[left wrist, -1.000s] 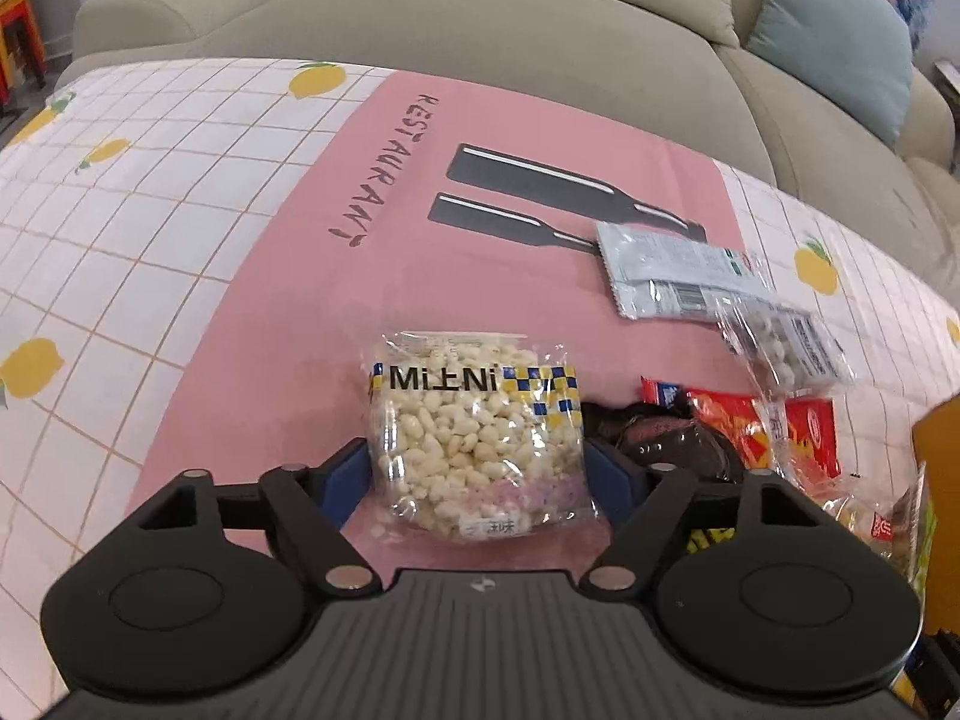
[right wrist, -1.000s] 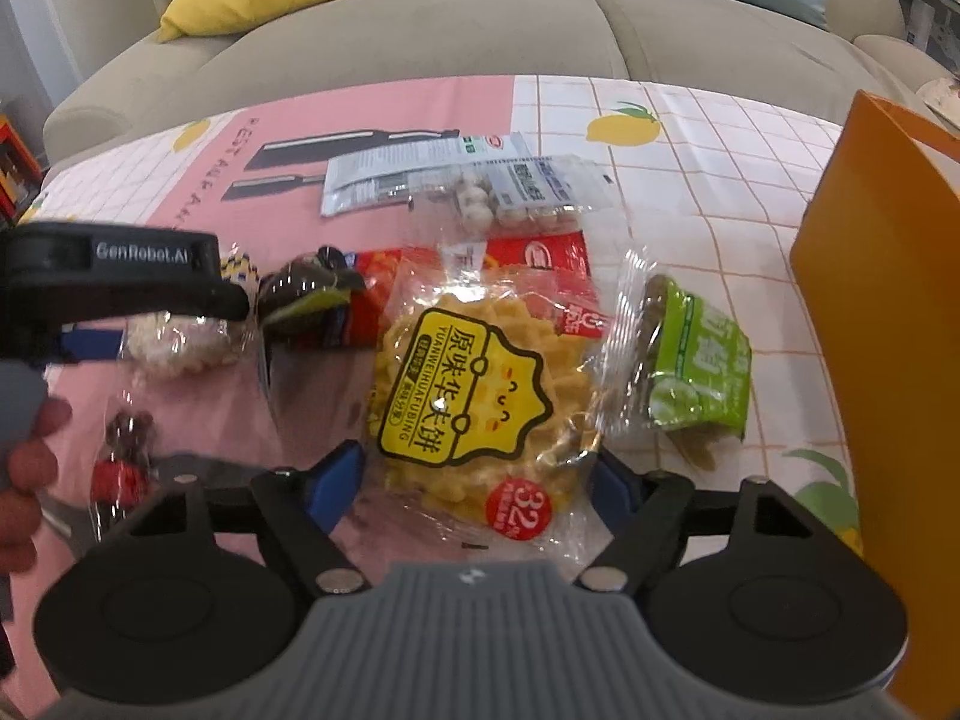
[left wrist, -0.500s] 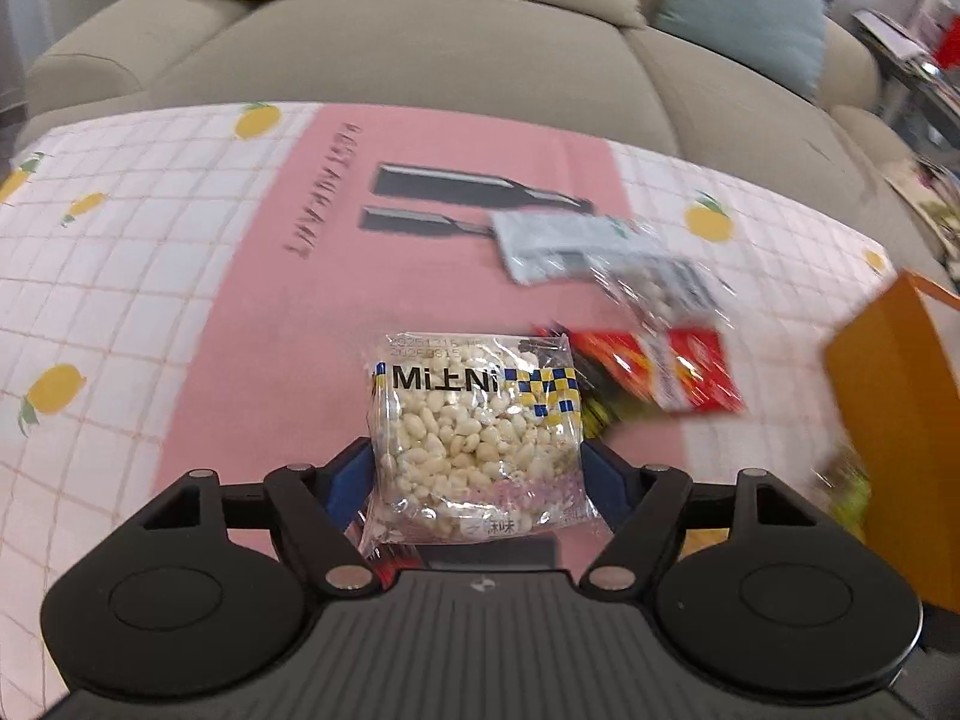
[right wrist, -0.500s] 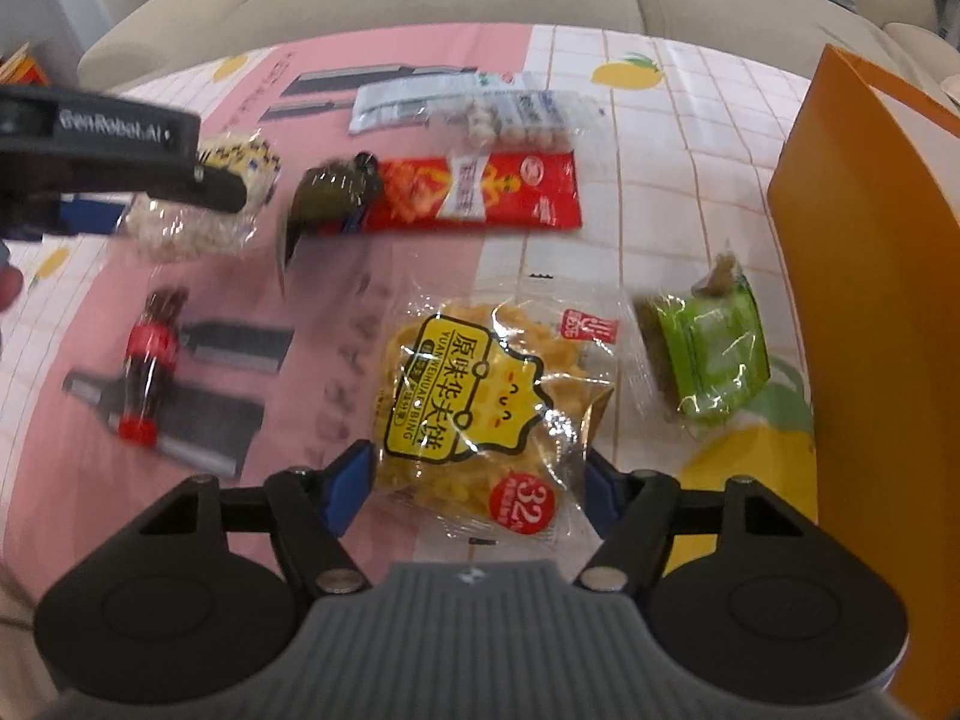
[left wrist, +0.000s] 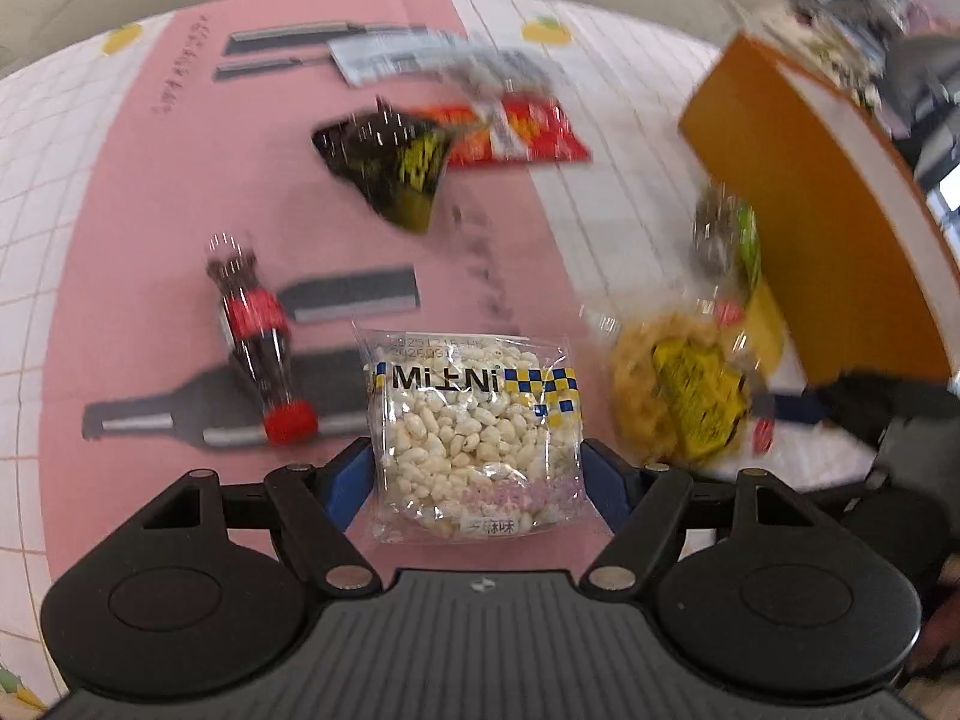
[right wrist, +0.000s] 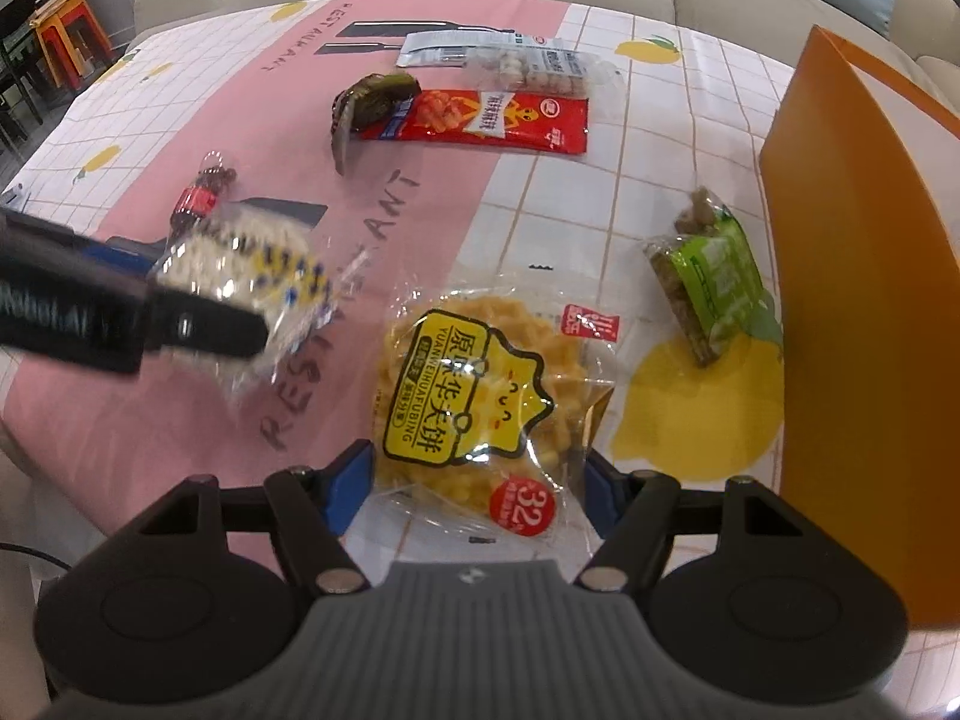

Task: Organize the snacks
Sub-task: 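Lift both held bags off the table and hold them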

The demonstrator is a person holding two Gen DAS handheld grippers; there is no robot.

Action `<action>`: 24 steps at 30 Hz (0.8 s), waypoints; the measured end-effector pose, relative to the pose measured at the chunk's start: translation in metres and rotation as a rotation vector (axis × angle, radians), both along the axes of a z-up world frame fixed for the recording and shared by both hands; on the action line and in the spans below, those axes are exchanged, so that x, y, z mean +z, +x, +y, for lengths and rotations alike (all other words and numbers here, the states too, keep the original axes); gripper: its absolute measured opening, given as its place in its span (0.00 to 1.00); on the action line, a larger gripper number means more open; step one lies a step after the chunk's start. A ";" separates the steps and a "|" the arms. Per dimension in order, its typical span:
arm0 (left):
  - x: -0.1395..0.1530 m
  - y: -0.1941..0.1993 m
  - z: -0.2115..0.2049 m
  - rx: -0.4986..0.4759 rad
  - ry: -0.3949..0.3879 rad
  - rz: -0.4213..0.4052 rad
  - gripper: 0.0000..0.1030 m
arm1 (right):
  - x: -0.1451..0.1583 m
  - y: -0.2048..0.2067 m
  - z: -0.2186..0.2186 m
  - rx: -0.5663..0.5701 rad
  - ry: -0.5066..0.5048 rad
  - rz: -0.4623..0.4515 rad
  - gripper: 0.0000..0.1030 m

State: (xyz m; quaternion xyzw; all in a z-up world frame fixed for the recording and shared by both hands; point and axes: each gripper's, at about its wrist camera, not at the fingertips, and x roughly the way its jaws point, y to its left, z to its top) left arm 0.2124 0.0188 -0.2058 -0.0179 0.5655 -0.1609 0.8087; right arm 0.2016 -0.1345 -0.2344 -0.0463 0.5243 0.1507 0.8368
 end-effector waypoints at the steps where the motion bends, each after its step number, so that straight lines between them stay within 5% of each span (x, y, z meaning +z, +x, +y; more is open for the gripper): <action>1: -0.003 -0.001 -0.001 -0.013 0.006 0.005 0.82 | -0.001 -0.001 -0.001 0.000 0.001 -0.002 0.67; 11: -0.017 -0.007 -0.008 -0.035 0.049 -0.050 0.93 | 0.005 -0.014 -0.003 0.029 -0.024 -0.084 0.84; 24: -0.031 -0.016 -0.029 -0.034 0.185 -0.135 1.00 | 0.011 -0.020 -0.012 0.030 -0.036 -0.160 0.85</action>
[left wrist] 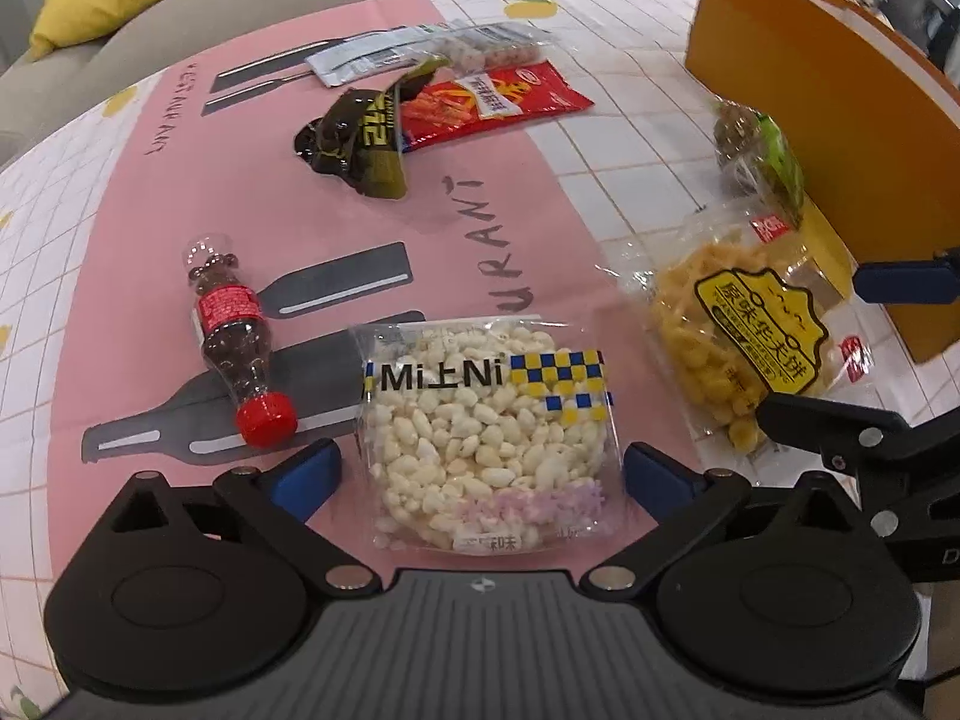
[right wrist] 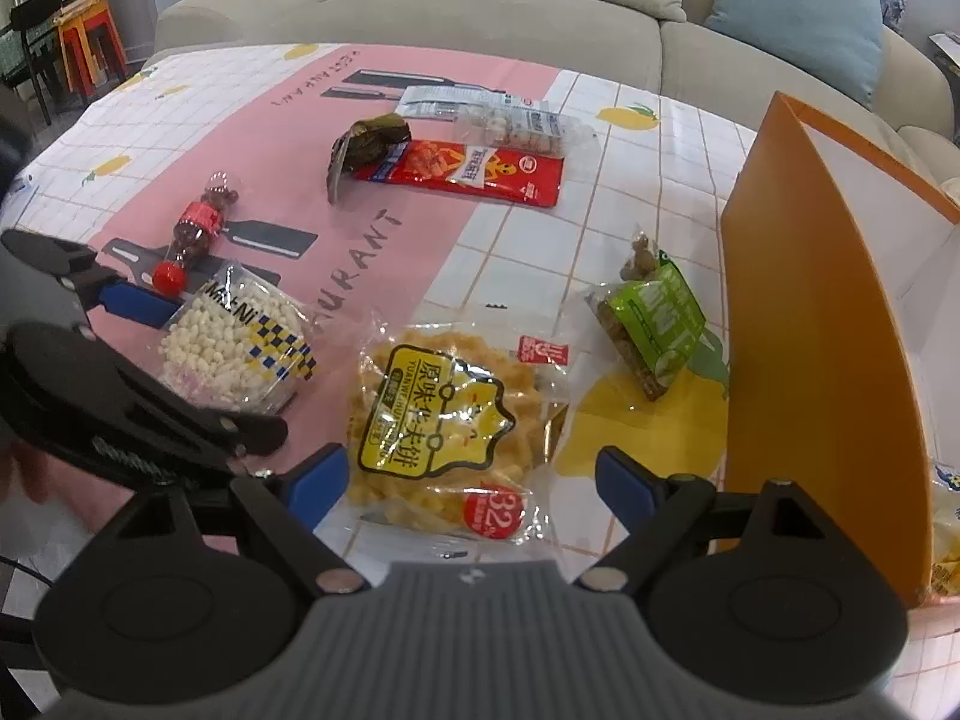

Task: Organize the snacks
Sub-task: 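Lift both held bags off the table and hold them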

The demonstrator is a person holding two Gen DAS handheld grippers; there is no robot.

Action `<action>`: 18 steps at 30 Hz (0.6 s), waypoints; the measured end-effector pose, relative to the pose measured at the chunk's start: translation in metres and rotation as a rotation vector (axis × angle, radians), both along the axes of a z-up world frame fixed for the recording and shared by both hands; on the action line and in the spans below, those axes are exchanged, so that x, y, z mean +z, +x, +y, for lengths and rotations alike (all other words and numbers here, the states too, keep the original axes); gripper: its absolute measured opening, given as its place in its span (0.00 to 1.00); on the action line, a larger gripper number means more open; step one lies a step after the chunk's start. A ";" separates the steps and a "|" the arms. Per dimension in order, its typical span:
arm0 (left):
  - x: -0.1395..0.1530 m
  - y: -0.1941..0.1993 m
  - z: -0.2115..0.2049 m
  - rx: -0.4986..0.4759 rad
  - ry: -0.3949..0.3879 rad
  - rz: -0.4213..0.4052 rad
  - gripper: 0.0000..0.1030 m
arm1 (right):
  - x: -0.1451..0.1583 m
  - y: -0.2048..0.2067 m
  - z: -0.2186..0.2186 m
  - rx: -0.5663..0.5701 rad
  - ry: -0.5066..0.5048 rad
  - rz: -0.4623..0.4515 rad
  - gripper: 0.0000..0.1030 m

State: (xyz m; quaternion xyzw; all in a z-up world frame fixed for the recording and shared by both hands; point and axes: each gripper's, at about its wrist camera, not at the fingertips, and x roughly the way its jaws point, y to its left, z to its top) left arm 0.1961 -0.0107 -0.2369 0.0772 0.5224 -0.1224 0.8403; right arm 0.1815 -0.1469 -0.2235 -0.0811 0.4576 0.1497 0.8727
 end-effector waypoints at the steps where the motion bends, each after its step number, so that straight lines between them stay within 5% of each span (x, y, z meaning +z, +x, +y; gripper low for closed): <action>1: 0.000 0.000 0.000 0.007 -0.001 -0.005 1.00 | 0.000 0.000 0.000 -0.003 0.000 -0.005 0.85; 18: -0.002 -0.012 0.001 0.039 -0.013 -0.115 1.00 | -0.005 0.018 -0.004 -0.102 0.095 0.007 0.85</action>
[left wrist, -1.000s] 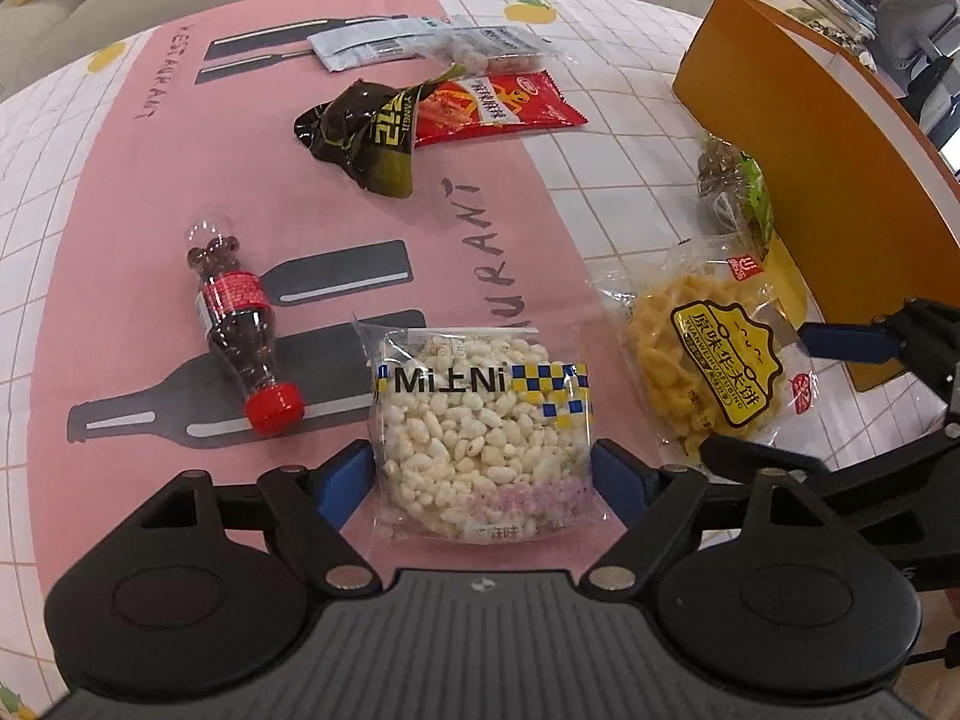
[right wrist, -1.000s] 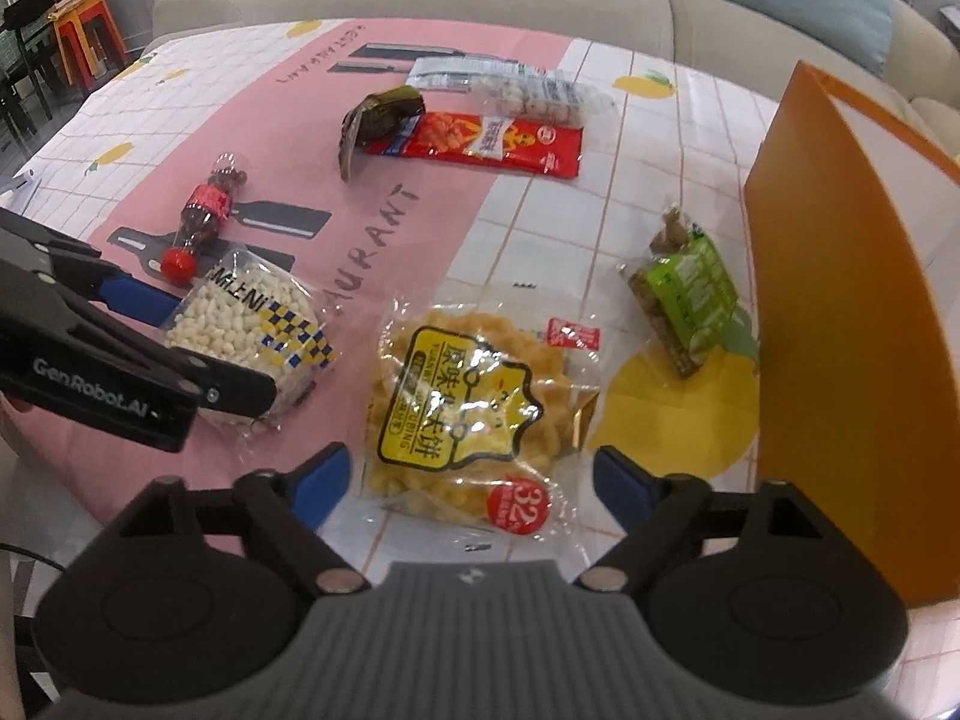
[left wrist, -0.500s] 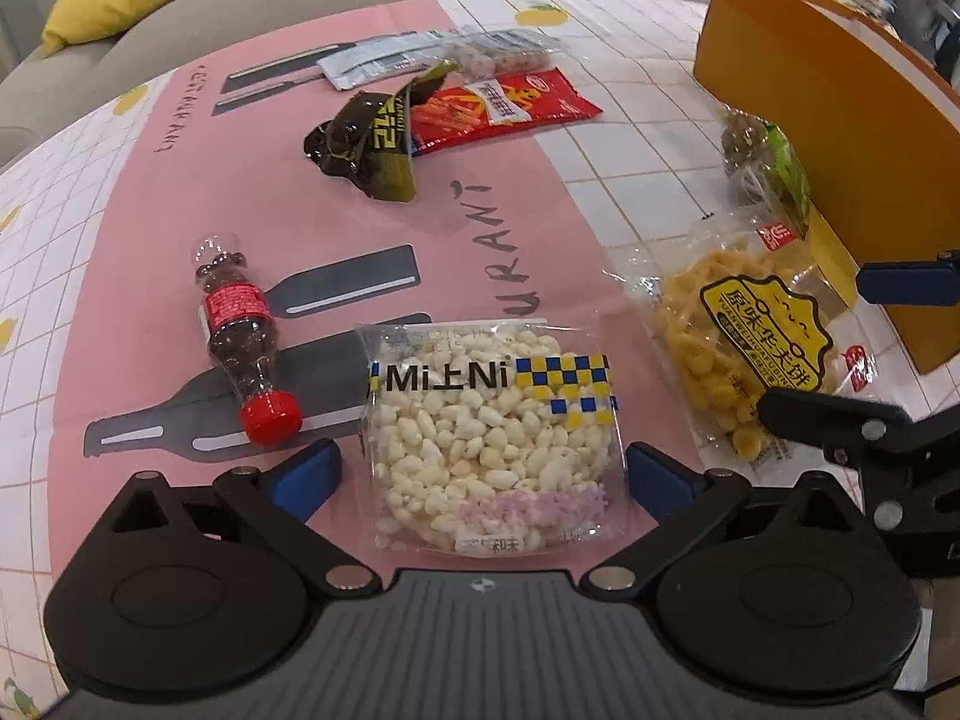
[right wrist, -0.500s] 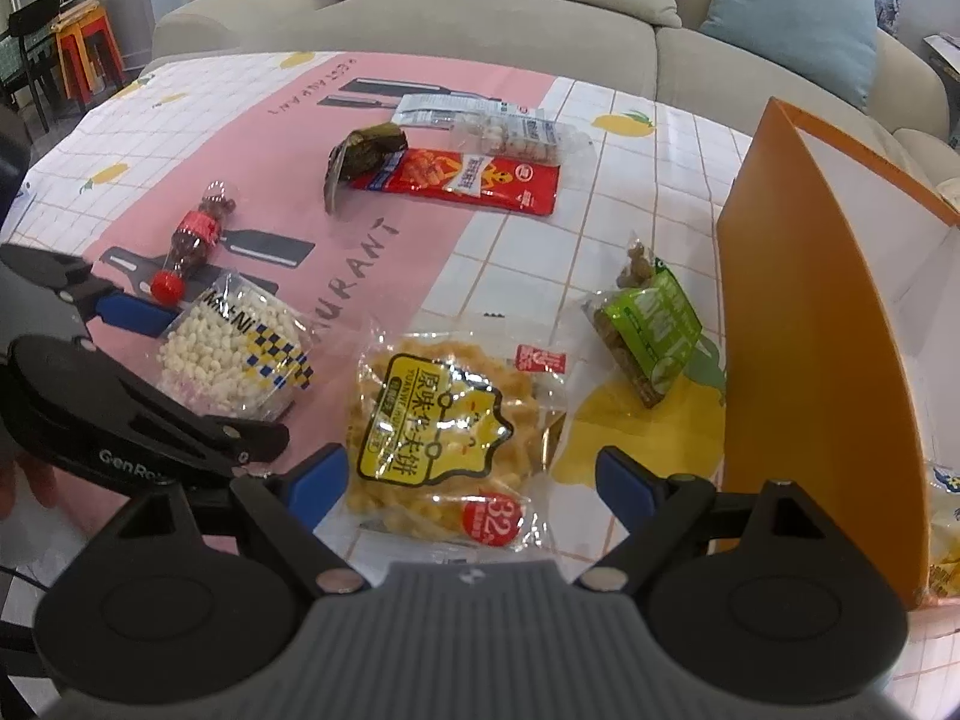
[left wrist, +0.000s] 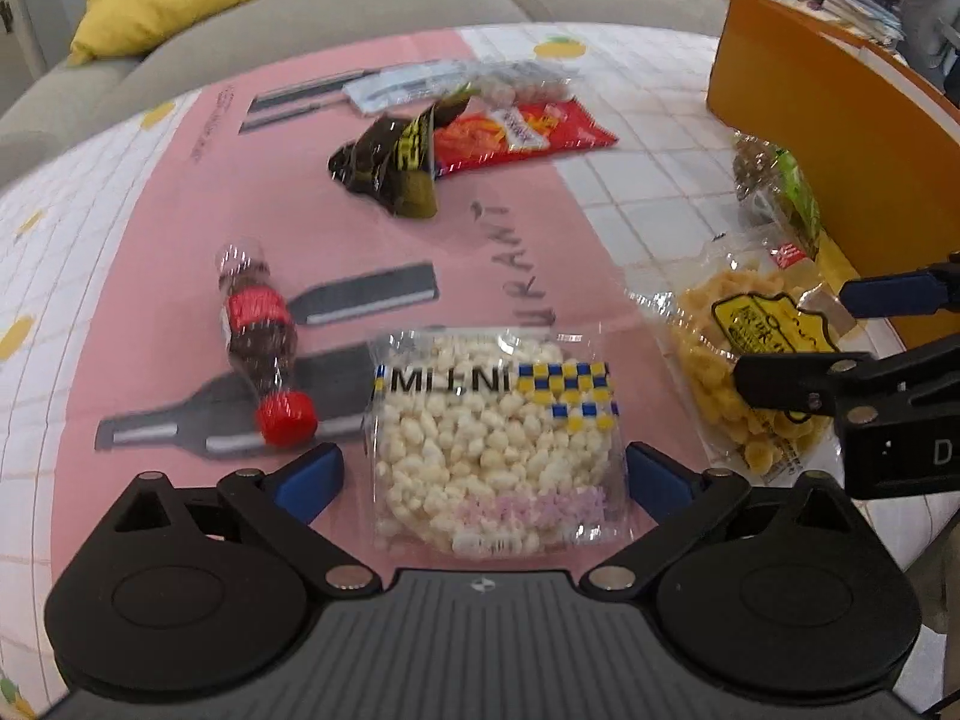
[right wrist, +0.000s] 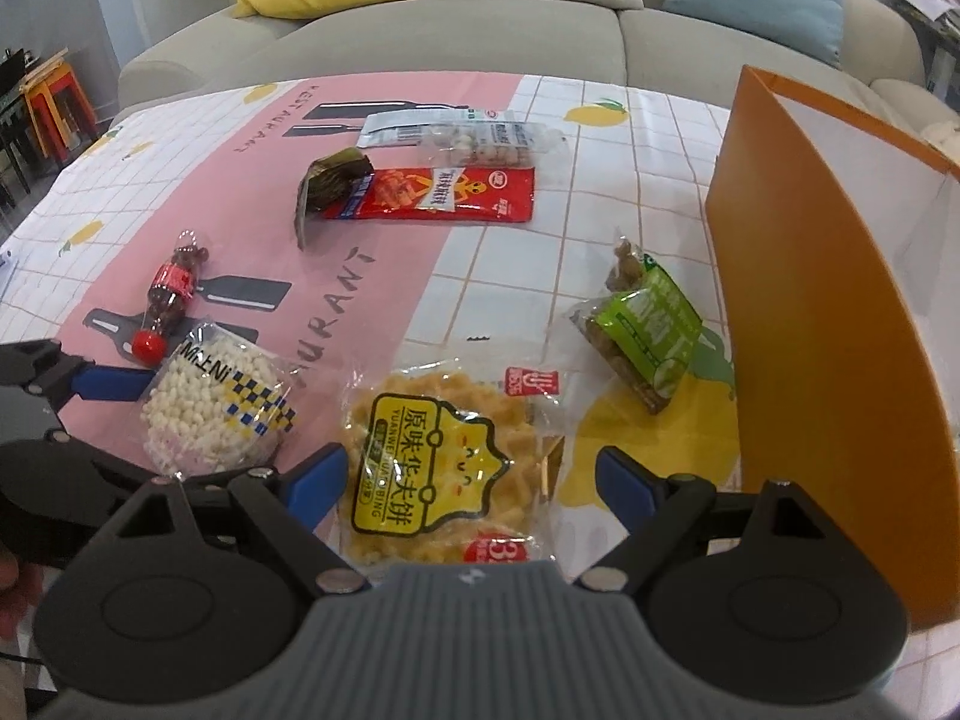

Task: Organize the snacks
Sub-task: 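Lift both held bags off the table and hold them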

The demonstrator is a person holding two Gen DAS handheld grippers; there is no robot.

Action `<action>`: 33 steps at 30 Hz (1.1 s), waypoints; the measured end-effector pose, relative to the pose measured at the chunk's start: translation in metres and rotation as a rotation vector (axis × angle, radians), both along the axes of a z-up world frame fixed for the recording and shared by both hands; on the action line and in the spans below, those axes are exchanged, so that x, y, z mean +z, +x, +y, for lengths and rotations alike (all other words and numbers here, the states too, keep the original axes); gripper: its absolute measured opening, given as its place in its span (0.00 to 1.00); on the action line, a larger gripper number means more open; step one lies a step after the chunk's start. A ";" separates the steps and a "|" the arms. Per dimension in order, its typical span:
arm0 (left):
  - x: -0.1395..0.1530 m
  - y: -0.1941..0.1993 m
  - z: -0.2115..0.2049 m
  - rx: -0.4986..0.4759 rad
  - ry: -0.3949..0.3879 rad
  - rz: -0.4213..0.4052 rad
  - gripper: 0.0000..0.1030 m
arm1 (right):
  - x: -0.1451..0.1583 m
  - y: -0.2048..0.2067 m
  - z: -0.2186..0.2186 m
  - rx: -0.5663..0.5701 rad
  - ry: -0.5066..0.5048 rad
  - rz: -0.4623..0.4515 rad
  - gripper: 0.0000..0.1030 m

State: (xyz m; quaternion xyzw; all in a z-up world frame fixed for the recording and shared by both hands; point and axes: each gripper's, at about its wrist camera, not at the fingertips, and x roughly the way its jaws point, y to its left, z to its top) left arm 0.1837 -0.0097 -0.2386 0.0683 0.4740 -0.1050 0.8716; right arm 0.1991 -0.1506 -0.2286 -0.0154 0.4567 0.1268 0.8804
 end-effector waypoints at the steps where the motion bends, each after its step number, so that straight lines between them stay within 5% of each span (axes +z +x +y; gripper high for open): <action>1: 0.000 0.000 0.000 -0.021 0.003 -0.010 1.00 | -0.001 0.001 0.000 -0.003 0.010 0.007 0.85; 8: -0.002 0.004 -0.001 -0.093 -0.011 -0.034 1.00 | -0.013 0.010 -0.002 -0.009 0.071 0.076 0.85; 25: 0.004 0.006 0.002 -0.092 -0.037 0.010 0.92 | -0.006 0.010 0.002 -0.006 0.080 0.090 0.51; 33: 0.021 0.001 0.015 -0.051 -0.082 0.011 0.91 | 0.009 0.004 -0.004 -0.011 0.105 0.070 0.45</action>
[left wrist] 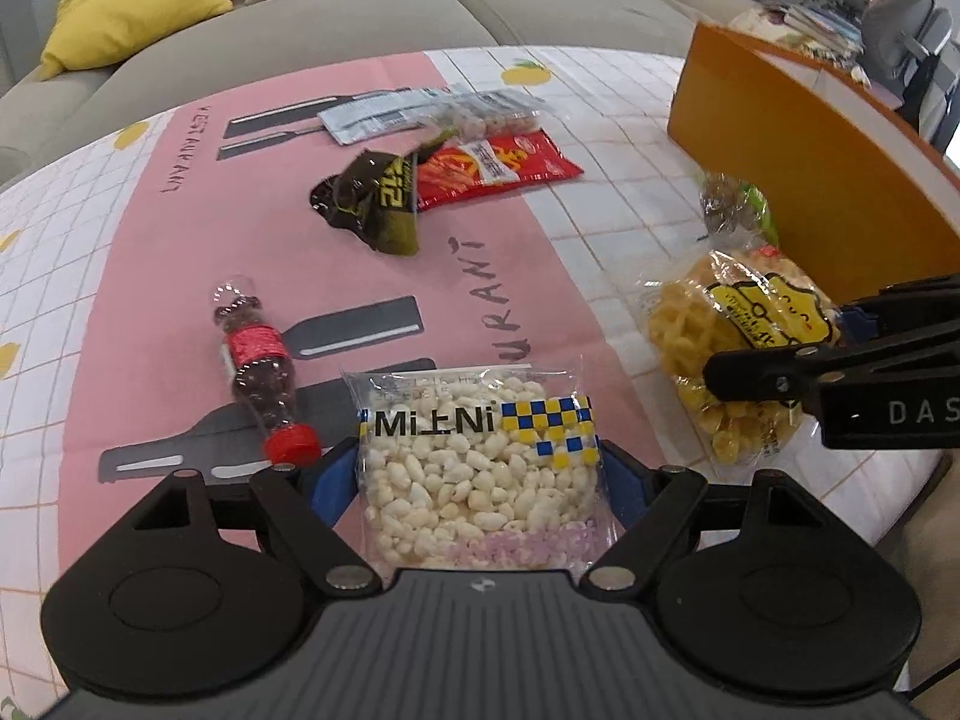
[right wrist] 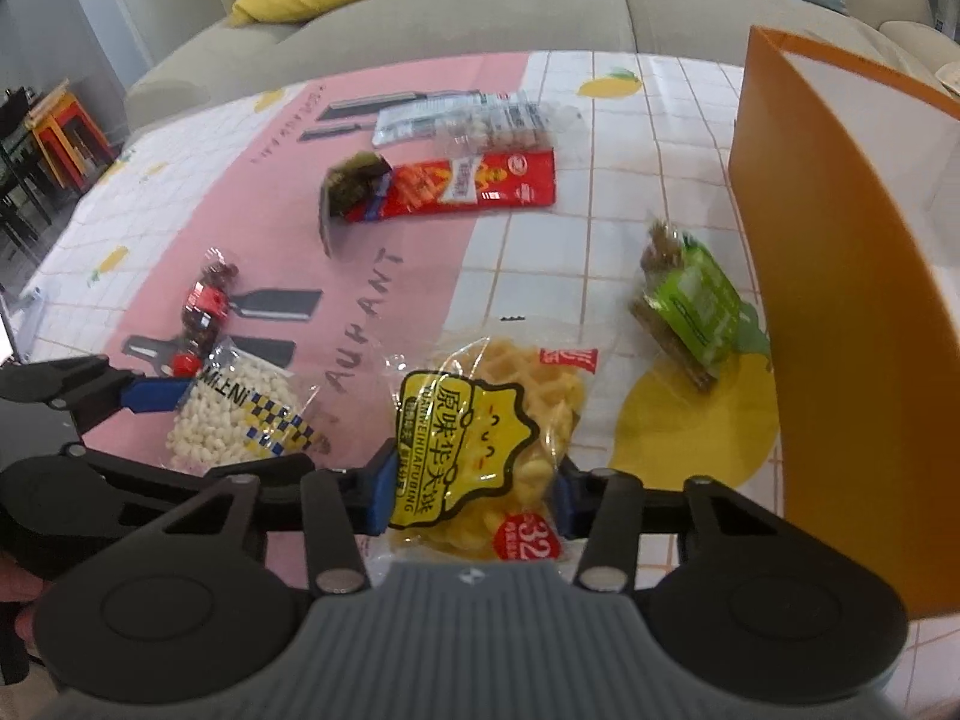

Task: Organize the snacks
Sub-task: 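Lift both held bags off the table and hold them, then carry both bags over the orange box and open both tools to release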

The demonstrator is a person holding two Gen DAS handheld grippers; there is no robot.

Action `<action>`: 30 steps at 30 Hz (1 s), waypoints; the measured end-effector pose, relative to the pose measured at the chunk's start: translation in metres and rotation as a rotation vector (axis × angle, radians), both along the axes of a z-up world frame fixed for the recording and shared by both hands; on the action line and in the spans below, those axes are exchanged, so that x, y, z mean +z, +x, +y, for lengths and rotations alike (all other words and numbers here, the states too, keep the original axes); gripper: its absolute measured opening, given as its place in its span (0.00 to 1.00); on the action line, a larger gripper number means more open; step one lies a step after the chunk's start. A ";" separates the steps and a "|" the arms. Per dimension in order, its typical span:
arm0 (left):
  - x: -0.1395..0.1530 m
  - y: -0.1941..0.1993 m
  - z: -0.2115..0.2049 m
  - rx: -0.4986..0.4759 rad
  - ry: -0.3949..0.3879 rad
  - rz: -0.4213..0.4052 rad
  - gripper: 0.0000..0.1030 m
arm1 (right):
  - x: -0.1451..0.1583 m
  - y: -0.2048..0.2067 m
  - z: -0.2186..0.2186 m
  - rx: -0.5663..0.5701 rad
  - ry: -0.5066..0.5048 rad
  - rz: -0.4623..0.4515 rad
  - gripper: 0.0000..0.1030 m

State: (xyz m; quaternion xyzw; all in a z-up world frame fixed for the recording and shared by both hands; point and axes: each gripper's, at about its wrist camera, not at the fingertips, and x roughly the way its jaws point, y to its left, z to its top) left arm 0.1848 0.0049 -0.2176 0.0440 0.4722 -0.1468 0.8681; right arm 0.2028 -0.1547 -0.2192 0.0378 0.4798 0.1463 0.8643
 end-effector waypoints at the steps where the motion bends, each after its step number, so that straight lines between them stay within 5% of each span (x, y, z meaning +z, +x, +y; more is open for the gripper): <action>1: 0.004 0.000 0.002 0.007 -0.012 0.002 0.91 | 0.004 -0.001 0.000 0.002 -0.002 -0.012 0.45; 12: 0.067 -0.002 0.002 0.013 -0.100 0.000 0.91 | 0.061 -0.012 -0.011 0.037 -0.004 -0.091 0.44; 21: 0.132 0.010 -0.055 -0.157 -0.143 -0.072 0.91 | 0.110 -0.018 -0.071 -0.001 0.042 -0.105 0.43; 30: 0.173 0.047 -0.152 -0.395 -0.173 -0.103 0.91 | 0.141 -0.005 -0.155 -0.041 -0.127 -0.090 0.43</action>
